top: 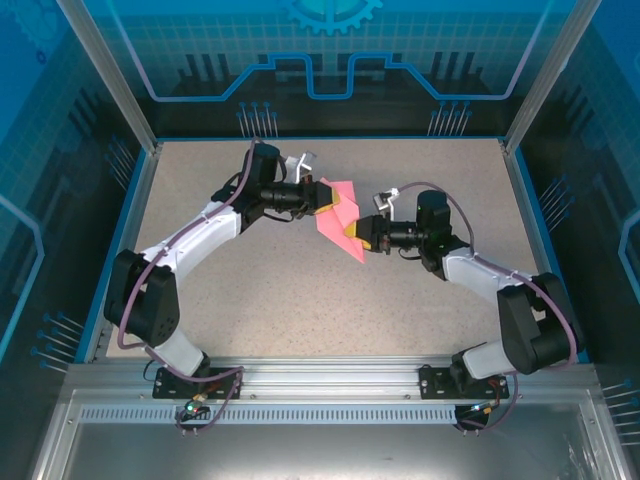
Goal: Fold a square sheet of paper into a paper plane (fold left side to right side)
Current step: Turn over the paper at the center of the table.
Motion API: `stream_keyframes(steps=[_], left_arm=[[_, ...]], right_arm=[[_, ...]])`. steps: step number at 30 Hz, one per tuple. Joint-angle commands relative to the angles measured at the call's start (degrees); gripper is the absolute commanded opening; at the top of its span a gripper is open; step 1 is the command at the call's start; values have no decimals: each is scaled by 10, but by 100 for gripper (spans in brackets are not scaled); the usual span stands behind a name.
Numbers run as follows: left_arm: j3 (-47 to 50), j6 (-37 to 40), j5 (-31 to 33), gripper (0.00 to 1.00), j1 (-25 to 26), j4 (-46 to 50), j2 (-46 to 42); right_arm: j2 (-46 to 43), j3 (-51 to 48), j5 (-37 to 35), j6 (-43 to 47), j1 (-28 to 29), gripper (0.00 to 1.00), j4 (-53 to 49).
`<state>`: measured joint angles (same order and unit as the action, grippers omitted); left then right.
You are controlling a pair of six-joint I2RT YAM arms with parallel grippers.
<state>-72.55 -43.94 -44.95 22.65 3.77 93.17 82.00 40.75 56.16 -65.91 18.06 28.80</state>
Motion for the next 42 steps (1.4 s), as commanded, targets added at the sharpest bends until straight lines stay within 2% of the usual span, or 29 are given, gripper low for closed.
stream_keyframes(steps=[1,5,8,11,14,18,22,25,30,35,38,42], left_arm=[[5,28,1,22,-1,34,-10],[1,71,33,41,-15,93,-34],[-3,114,77,52,-29,152,-67],[-3,157,136,58,-40,210,-111],[-3,184,204,62,-41,254,-157],[18,192,277,64,-42,266,-225],[43,193,359,69,-42,277,-291],[64,192,402,72,-42,278,-330],[79,195,420,74,-44,291,-355],[84,193,420,75,-44,301,-352],[87,188,417,75,-44,302,-350],[87,181,408,75,-44,301,-341]], right_arm=[[-24,31,1,62,-9,20,-96],[-48,92,-45,224,-7,9,-325],[-59,160,-135,344,-1,6,-508],[-56,221,-275,432,20,5,-642],[-30,290,-473,484,74,4,-751],[51,385,-767,498,161,4,-862],[164,467,-955,519,226,4,-937],[251,510,-1041,529,256,4,-974],[363,556,-1113,535,281,4,-994],[450,590,-1111,548,302,7,-1005],[477,595,-1074,556,313,14,-1010],[481,589,-984,561,316,30,-1006]])
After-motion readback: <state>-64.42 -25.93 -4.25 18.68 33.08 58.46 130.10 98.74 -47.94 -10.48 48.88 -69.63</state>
